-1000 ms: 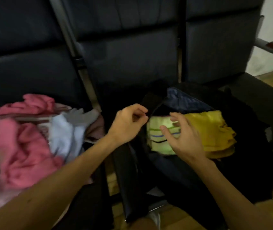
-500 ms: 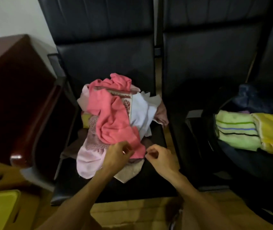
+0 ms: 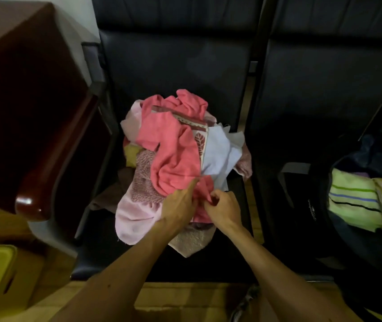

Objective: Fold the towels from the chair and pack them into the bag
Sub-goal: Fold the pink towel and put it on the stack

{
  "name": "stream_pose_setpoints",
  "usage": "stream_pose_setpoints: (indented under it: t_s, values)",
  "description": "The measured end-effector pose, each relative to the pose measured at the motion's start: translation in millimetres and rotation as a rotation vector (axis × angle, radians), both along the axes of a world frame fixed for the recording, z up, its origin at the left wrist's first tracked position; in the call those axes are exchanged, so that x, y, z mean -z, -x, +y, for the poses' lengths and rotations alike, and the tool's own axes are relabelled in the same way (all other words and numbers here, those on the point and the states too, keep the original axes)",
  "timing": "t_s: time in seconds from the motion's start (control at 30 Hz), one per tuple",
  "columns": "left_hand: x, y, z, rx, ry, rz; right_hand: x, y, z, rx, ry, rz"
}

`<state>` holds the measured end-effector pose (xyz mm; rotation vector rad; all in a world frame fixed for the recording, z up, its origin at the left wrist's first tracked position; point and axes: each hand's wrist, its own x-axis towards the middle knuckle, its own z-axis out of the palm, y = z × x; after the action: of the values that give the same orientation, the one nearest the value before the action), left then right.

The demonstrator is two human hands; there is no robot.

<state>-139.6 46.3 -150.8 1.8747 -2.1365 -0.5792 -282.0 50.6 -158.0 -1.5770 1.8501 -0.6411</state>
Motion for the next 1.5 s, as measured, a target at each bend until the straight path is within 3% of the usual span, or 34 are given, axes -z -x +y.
stream_pose_setpoints:
  t_s: [0.13, 0.23, 0.37, 0.47, 0.7, 0.8, 0.9, 1.0, 1.17, 1.27, 1.5]
  values:
    - [-20, -2, 5, 0.15, 0.031, 0.075, -20, 7, 2, -0.086, -0.043, -0.088]
    - [-31, -5, 13, 0.112, 0.095, 0.202, -40, 12, 2, -0.063, -0.041, -0.2]
    - [-51, -7, 30, 0.001, 0.1, 0.544, -80, 14, 12, -0.01, -0.147, -0.511]
    - [-67, -6, 42, -0.002, 0.043, 0.686, -100, 12, 21, 0.051, -0.24, -0.71]
    - [-93, -4, 65, -0.044, 0.21, 0.558, -127, 6, 43, 0.063, -0.319, -0.813]
    - [-104, -7, 73, -0.021, 0.21, 0.526, -133, 7, 49, 0.071, -0.314, -0.795]
    - [-121, -12, 78, -0.034, 0.244, 0.515, -141, 7, 57, 0.025, -0.26, -0.657]
    - [-147, -19, 81, 0.003, 0.328, 0.501, -156, 5, 64, -0.055, -0.094, -0.435]
    - [-216, -33, 79, 0.25, 0.462, 0.358, -215, 1, 71, -0.334, 0.357, -0.214]
    - [-264, -39, 82, 0.341, 0.534, 0.303, -263, -6, 75, -0.445, 0.373, -0.205]
    - [-345, -44, 115, 0.277, 0.588, 0.515, -347, -20, 103, -0.527, 0.51, -0.138]
